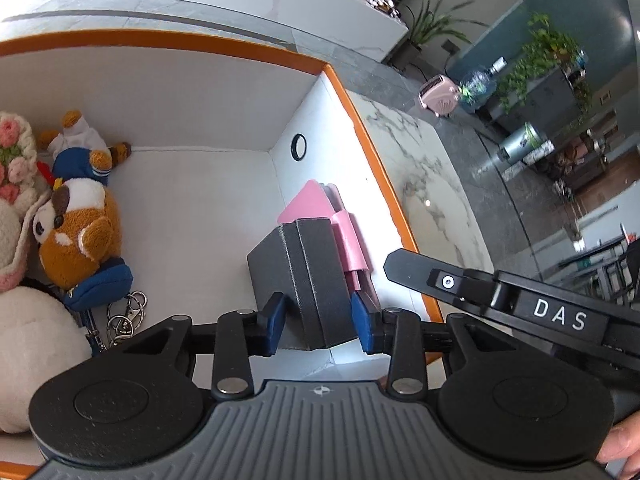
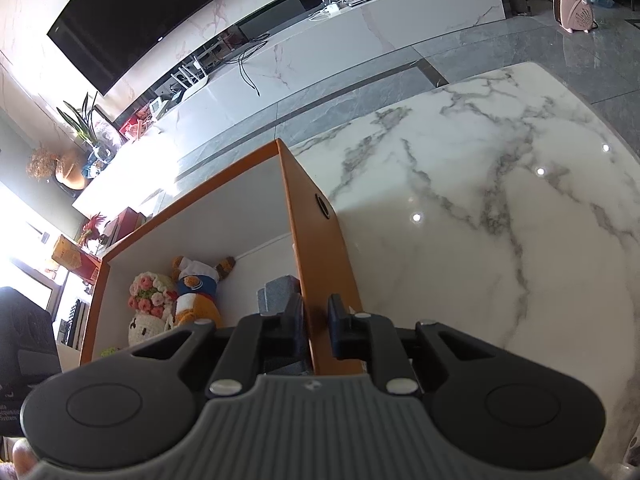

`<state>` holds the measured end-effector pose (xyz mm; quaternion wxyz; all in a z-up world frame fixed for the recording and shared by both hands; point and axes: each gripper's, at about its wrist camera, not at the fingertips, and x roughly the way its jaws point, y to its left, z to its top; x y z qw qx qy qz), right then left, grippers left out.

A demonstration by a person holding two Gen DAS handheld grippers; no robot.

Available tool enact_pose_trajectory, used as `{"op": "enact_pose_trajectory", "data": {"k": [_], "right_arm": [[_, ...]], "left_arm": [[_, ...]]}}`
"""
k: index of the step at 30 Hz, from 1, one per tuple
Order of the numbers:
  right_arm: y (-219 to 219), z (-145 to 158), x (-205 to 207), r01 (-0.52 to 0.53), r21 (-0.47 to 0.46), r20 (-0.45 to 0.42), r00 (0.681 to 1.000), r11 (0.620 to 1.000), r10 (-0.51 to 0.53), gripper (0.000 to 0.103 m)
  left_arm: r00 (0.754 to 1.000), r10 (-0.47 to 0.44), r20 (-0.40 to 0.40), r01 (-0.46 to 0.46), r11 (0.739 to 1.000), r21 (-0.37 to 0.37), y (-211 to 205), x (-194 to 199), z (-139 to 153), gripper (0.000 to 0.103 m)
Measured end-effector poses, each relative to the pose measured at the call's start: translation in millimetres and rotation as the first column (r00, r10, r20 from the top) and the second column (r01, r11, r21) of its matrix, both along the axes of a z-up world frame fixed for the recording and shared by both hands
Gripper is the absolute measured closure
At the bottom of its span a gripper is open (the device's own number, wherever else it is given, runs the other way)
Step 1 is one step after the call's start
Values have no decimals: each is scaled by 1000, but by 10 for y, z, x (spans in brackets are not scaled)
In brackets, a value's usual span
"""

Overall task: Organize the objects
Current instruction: 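Withdraw both tools from the box toward the card and brown carton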

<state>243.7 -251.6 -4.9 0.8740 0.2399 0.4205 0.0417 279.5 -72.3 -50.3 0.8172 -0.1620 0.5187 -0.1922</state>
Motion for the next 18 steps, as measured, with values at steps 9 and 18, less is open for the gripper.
{"op": "enact_pose_trajectory", "data": {"k": [9,18], "right_arm": [[44,9,-7,2,-31,-6,1000,1000,-2,87],[28,68,-64,2,-55,6,1000,998,-1,85]], "left_arm": [[996,-83,-36,84,996,32,-73,13,42,65],[998,-60,32,58,997,50,-71,-53,105,60]]}}
